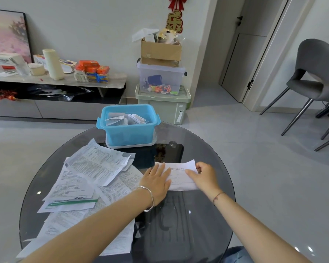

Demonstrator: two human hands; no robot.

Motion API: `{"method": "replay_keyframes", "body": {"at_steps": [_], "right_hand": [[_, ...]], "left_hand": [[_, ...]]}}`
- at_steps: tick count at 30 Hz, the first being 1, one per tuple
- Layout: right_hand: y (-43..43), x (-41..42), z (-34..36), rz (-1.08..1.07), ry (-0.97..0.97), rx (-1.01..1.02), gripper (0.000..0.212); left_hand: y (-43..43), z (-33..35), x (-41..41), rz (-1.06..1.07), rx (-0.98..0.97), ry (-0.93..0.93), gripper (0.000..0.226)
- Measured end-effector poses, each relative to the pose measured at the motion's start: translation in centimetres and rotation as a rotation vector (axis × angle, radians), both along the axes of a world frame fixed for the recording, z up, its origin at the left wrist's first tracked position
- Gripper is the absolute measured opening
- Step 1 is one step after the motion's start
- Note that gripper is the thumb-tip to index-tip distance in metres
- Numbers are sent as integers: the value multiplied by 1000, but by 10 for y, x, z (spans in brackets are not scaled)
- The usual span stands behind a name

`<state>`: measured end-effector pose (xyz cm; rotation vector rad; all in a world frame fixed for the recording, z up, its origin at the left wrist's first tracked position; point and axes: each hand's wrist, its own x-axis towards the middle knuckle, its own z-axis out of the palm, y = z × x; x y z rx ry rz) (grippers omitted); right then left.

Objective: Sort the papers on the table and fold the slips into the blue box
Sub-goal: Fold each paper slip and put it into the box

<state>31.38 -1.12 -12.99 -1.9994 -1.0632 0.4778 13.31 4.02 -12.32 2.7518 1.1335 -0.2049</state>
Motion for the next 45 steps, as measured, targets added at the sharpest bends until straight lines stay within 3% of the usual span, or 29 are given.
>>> {"method": "replay_keyframes", "body": {"at_steps": [4,7,12,20,34,39,45], "right_hand": [[1,-2,0,-58,58,22,32],[1,0,1,-83,67,9,20],[-3,-7,2,-94,10,60,16],[-8,-12,6,38,-241,49,14],[-3,-11,5,34,-270,-11,10],[-9,-21,0,165,-781,66,28],[-13,-38,-12,447,-689,-258,53]], "left_hand": [[-1,-3,2,25,-5,2,55],[-5,-3,5,46,10,12,57],[-8,-4,7,70,35,19,57],[-8,-7,9,84,33,-28,56],[-3,-13,13,52,24,-54,56],[-5,-12,13,49,40,-26,56],[-4,-12,14,23,72,13,55]]}}
